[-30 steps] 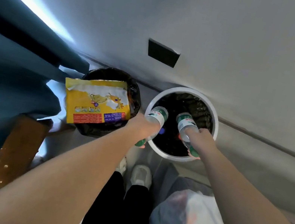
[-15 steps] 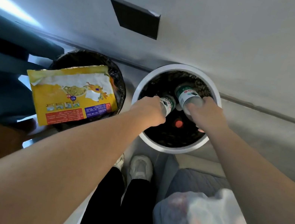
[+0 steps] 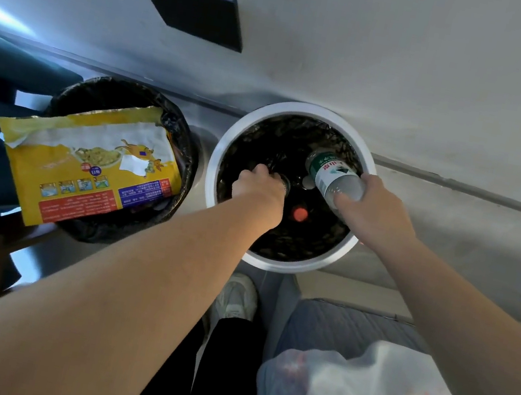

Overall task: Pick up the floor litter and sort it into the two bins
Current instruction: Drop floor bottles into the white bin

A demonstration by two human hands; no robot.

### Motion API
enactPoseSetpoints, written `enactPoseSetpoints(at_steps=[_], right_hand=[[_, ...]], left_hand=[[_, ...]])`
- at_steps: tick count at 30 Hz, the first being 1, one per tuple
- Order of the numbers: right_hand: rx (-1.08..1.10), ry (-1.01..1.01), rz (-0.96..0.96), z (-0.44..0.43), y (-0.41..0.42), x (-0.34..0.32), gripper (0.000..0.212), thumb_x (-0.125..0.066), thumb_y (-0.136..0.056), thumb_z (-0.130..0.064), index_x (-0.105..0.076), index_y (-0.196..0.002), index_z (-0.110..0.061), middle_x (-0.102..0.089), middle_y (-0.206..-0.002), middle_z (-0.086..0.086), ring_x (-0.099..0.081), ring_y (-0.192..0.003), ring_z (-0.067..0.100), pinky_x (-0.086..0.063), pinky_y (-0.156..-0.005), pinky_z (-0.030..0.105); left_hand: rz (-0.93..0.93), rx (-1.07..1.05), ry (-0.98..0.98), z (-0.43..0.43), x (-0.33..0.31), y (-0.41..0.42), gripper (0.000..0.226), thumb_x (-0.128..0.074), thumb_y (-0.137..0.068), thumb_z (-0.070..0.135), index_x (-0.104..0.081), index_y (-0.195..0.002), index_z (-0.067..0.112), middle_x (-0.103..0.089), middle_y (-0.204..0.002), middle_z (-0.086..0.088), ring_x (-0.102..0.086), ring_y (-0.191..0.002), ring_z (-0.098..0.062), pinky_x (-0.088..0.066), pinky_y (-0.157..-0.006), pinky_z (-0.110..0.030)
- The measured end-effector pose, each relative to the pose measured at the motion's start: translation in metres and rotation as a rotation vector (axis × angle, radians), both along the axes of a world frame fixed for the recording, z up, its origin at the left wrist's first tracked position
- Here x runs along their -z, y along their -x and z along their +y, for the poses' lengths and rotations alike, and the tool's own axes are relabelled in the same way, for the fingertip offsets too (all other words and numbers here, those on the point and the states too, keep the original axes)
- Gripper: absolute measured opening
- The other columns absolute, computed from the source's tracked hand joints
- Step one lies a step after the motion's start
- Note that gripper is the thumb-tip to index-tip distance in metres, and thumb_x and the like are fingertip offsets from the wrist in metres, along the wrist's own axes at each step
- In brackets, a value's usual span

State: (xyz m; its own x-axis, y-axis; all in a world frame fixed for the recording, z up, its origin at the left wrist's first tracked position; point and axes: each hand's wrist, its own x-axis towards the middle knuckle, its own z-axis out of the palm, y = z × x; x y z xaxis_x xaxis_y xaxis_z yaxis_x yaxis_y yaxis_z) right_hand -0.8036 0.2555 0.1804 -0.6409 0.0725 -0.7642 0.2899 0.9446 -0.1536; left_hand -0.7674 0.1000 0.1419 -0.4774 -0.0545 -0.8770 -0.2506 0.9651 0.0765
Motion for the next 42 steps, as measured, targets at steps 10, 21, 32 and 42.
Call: enactPoseSetpoints(at_steps=[10,21,32,42], right_hand=[[-0.269,-0.103,0.235,-0.010,-0.001,0.015,0.041,-0.052,-0.087,-0.043,-0.046,-0.125,-0.029,-0.055,-0.111,0.008,-0.058,-0.094,0.036,-0.040,-0.069,0.035],[-0.279,-0.021,0.286,-0.060,0.010,0.087,0.029,-0.053,-0.092,-0.011,-0.056,-0.121,-0.012,-0.053,-0.119,0.013,-0.055,-0.103,0.033,-0.042,-0.072,0.034],[-0.443,0.108,0.462,-0.044,0.001,0.093,0.047,-0.044,-0.095,-0.008,-0.046,-0.141,-0.018,-0.048,-0.141,0.005,-0.049,-0.124,0.027,-0.046,-0.095,0.041],[-0.869,-0.042,0.175,-0.016,0.002,0.077,0.074,-0.041,-0.093,-0.008,-0.006,-0.154,-0.031,0.005,-0.161,-0.010,0.002,-0.149,0.021,-0.017,-0.117,0.050]], left_hand=[[0.462,0.087,-0.151,0.002,0.035,-0.030,0.053,-0.060,-0.075,-0.012,-0.044,-0.122,0.008,-0.039,-0.123,-0.013,-0.047,-0.104,-0.027,-0.043,-0.065,-0.027],[0.327,0.149,-0.261,-0.006,0.064,-0.043,0.062,-0.047,-0.086,-0.006,-0.032,-0.143,0.011,-0.027,-0.151,-0.009,-0.058,-0.105,-0.032,-0.054,-0.082,-0.041],[0.327,0.443,-0.201,0.001,0.063,-0.054,0.070,-0.038,-0.096,0.013,0.007,-0.149,0.003,0.012,-0.158,-0.016,0.001,-0.147,-0.027,-0.018,-0.118,-0.038],[0.215,0.697,-0.177,-0.006,0.054,-0.057,0.068,-0.030,-0.100,0.024,0.015,-0.149,0.011,0.031,-0.153,-0.003,0.021,-0.144,-0.017,-0.003,-0.118,-0.049]])
